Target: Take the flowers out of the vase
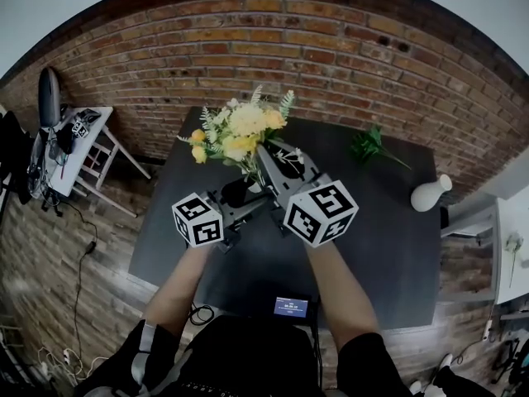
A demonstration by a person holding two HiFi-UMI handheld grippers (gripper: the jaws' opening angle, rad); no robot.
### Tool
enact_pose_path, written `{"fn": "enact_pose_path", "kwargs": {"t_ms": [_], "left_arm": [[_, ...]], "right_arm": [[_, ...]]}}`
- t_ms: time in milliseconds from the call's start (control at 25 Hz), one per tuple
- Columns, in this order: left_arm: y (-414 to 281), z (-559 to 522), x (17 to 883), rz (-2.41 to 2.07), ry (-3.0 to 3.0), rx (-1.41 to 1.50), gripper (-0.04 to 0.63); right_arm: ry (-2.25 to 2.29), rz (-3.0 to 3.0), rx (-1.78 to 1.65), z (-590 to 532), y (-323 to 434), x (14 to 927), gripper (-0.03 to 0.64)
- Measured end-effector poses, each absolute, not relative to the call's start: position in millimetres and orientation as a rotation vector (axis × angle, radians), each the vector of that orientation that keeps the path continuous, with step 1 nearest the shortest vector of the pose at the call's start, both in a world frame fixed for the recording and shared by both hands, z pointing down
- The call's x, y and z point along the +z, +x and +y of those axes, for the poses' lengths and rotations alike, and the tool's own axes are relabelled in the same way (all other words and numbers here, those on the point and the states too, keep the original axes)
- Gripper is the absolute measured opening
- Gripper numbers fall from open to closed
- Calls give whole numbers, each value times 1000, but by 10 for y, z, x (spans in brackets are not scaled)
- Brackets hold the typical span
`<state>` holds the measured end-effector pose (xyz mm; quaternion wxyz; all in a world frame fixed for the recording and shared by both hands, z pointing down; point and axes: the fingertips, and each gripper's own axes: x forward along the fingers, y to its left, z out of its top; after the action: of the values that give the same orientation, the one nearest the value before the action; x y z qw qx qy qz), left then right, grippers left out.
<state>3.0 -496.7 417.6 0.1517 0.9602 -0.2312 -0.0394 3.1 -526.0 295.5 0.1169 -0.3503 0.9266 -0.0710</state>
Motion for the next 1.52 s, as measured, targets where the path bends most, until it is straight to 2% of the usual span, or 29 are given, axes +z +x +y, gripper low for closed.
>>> {"fn": "enact_pose_path", "kwargs": {"t_ms": [120, 280, 640, 800, 920, 1160, 1520], "left_arm": [[20, -4989, 4095, -734, 2771, -127, 82], [-35, -4961, 4075, -776, 2773, -111, 37], [-309, -4817, 4067, -980, 2806, -14, 23], [-556, -4761, 4049, -1112, 2779, -55, 21], [-738, -4723, 3997, -1193, 2777, -60, 21], [-921, -4311, 3882, -1236, 2845, -19, 21], [-1150, -3020, 3990, -1188, 2890, -24, 21]], "right_arm": [[-1016, 2710, -206, -5183, 27, 2948, 31], [-1007, 2715, -198, -5096, 87, 2950, 31], [-958, 2841, -79, -4847, 1, 3015, 35], [-922, 2883, -113, -4686, -45, 3059, 144], [-909, 2919, -144, -4547, -33, 3140, 178], [-1016, 2969, -191, -4197, 48, 3553, 178], [-1079, 2936, -323, -3023, -12, 3886, 176]]}}
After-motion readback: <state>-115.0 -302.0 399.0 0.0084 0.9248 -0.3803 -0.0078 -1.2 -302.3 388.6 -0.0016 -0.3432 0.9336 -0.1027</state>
